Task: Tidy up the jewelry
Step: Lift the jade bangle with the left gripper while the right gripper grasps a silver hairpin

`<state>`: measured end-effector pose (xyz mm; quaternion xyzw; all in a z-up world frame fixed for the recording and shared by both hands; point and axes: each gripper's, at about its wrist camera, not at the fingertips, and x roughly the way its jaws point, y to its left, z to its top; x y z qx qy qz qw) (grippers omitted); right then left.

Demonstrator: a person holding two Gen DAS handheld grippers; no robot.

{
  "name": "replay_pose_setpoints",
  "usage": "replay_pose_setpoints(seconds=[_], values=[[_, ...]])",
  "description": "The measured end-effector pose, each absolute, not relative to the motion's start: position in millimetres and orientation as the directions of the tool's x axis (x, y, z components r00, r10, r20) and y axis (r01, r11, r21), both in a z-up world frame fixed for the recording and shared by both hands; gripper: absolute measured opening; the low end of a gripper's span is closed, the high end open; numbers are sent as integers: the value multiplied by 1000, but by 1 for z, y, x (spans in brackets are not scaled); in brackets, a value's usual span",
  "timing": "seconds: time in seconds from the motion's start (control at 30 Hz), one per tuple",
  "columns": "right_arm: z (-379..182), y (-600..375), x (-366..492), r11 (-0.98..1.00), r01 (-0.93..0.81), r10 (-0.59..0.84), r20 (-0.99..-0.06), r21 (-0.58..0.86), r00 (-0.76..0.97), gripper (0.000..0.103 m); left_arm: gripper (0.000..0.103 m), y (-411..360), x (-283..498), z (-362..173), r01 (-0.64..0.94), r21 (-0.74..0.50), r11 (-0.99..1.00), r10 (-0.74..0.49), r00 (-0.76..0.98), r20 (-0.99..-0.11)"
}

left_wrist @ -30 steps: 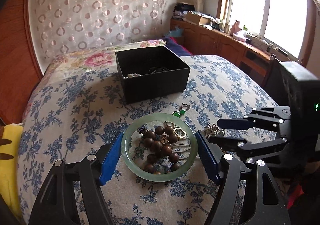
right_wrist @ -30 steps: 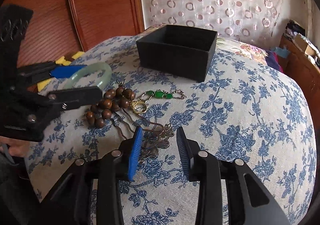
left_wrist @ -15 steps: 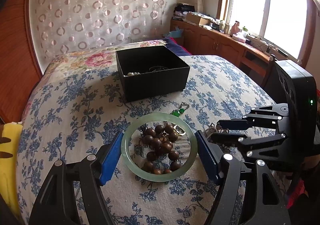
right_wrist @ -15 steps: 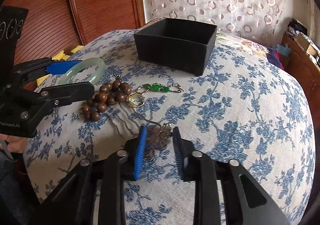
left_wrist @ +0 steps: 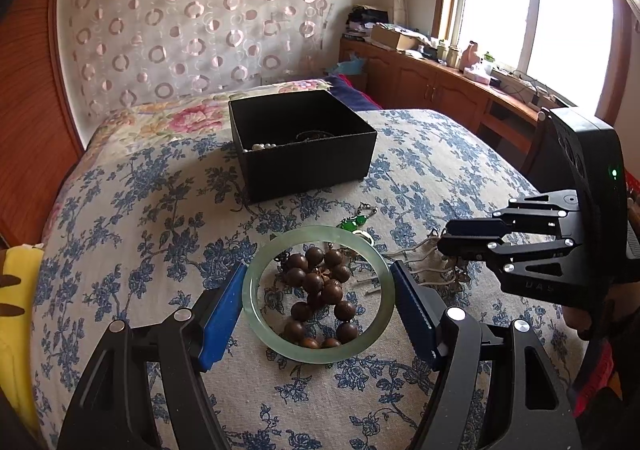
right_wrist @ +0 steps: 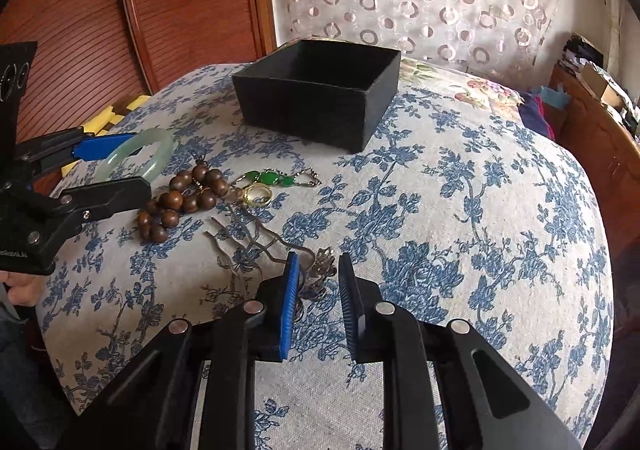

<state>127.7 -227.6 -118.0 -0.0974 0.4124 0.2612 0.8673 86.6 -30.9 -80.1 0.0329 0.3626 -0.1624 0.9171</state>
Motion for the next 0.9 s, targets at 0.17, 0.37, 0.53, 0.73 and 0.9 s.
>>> replay_pose_setpoints(seconds=[0.17,0.37,0.53,0.73,0.9], values=[[-120,-230,120,871,-486,359,-764,69,535,43,69,-32,86,-80,324,-58,944,-276,684,-675],[-125,-236,121,889,-431,387,-759,155,524,44,69,-34,86,-81,329,-62,942,-283,681,-675],[-125,-237,122,881,-432,415,-753,193,510,19,69,-34,86,-81,327,-63,943,-282,684,-672],[-113,-241,118,874,-457,416,-740,165,529,15,69,-31,85,-78,327,-64,943,-284,689,-666],[-97,-246,116,875,-470,399,-721,114,567,13,69,-31,87,-75,326,-60,944,-282,697,-659]])
